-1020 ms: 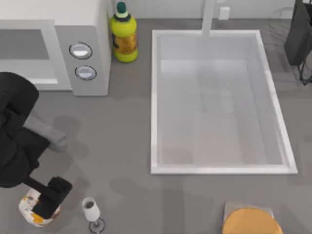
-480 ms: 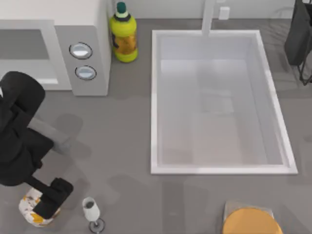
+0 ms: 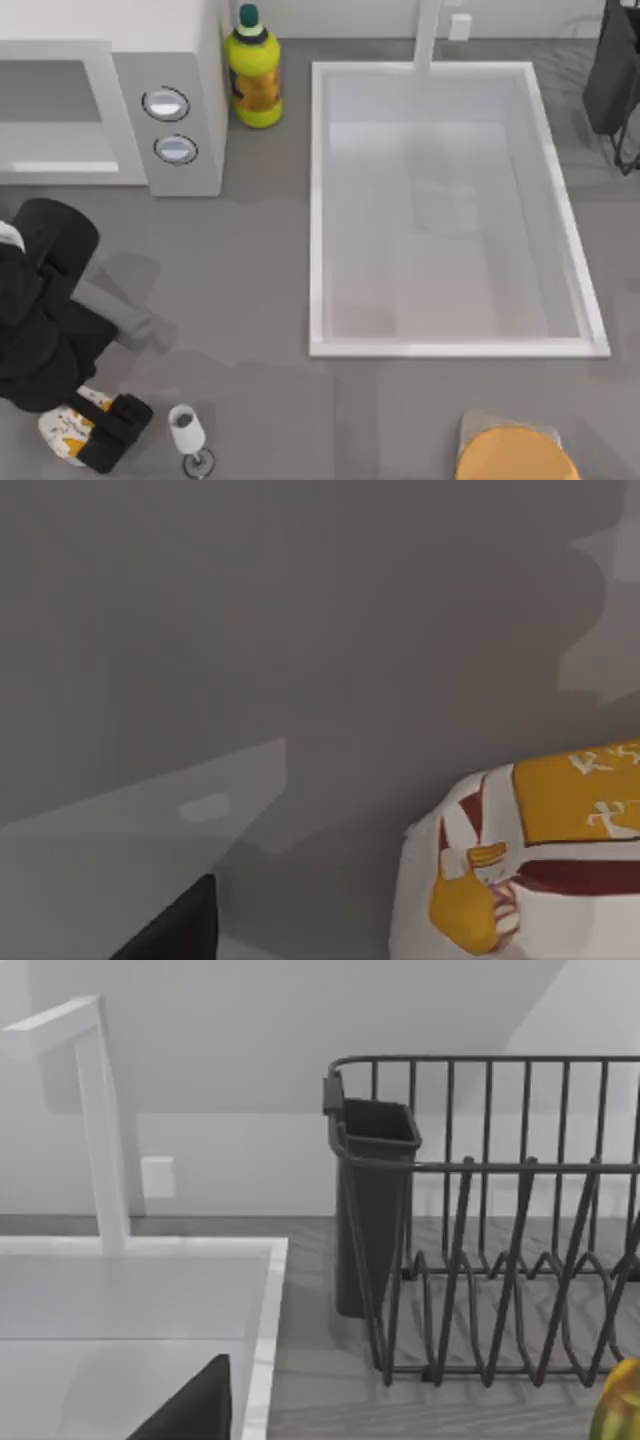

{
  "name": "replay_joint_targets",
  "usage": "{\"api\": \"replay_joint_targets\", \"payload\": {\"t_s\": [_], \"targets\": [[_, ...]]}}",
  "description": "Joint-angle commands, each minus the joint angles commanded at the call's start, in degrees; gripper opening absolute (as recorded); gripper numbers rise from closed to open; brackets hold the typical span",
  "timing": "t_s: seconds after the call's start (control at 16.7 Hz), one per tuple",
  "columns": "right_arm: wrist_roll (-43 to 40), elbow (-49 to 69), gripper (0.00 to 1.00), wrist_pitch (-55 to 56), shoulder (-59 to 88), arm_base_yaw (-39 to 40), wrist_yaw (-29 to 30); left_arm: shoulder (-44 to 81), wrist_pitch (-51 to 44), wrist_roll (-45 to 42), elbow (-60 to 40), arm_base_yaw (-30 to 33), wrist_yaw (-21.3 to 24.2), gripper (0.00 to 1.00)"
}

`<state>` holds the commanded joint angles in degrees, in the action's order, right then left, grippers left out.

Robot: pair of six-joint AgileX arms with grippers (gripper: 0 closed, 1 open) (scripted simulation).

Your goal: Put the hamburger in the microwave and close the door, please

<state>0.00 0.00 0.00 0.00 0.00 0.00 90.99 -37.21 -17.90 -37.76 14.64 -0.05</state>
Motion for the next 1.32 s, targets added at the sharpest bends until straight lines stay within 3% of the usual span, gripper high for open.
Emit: {"api": "replay_joint_targets", "payload": {"t_s": [0.42,1.2,1.32], "targets": [[0.0,0.0,1.0,0.0,0.0,0.0,0.0,2.39,3.88,2.1,1.3,2.24,0.13,1.0],[0.0,0.0,1.0,0.0,0.0,0.0,0.0,2.39,3.88,2.1,1.3,2.24,0.13,0.02],[0.0,0.0,1.0,0.0,0.0,0.0,0.0,2.39,3.88,2.1,1.3,2.24,0.13,0.0]]}}
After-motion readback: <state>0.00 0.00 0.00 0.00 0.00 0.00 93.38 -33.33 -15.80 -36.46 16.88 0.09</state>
